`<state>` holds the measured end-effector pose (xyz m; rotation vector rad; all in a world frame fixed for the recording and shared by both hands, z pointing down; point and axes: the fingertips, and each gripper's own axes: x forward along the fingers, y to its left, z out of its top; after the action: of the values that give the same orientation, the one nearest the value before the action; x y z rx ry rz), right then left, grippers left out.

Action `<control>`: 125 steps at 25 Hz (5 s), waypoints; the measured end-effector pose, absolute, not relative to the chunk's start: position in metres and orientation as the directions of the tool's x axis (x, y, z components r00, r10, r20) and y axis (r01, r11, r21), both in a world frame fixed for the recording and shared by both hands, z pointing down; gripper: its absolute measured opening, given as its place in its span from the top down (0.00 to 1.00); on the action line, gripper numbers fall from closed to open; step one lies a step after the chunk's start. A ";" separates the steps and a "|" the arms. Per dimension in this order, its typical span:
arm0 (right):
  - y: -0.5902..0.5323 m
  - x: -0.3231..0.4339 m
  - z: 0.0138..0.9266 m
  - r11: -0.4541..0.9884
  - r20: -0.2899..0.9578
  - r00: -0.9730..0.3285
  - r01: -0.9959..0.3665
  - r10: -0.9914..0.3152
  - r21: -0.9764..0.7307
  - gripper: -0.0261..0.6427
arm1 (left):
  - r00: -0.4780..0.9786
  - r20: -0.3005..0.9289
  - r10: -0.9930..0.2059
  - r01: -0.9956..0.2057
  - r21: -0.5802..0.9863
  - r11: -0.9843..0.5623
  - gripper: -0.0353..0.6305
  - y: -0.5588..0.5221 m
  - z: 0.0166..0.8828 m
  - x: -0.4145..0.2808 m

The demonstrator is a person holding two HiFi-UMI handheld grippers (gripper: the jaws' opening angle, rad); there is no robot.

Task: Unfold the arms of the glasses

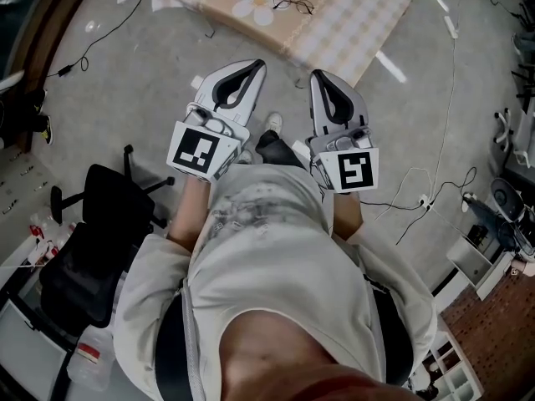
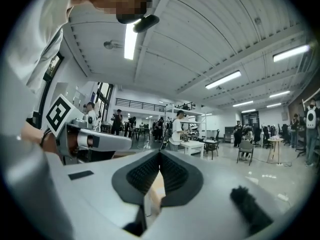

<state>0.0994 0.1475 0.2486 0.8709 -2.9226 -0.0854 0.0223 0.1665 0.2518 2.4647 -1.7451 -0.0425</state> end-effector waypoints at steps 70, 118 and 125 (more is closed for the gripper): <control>-0.040 0.035 0.363 0.729 0.345 -0.663 -0.676 -0.664 0.104 0.94 | 0.686 0.243 -0.686 -0.716 0.056 -0.696 0.93 -0.041 0.377 -0.033; -0.088 0.054 0.464 0.779 0.539 -0.650 -0.627 -0.536 0.017 0.93 | 0.668 0.617 -0.417 -0.547 0.027 -0.837 0.81 -0.102 0.535 0.014; -0.088 0.058 0.469 0.773 0.550 -0.641 -0.634 -0.536 0.015 0.93 | 0.653 0.659 -0.372 -0.497 0.003 -0.868 0.80 -0.105 0.551 0.011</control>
<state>0.0580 -0.0883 0.4687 0.8733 -2.4259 0.2419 0.0112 -0.1047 0.5509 2.6869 -0.7129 1.0104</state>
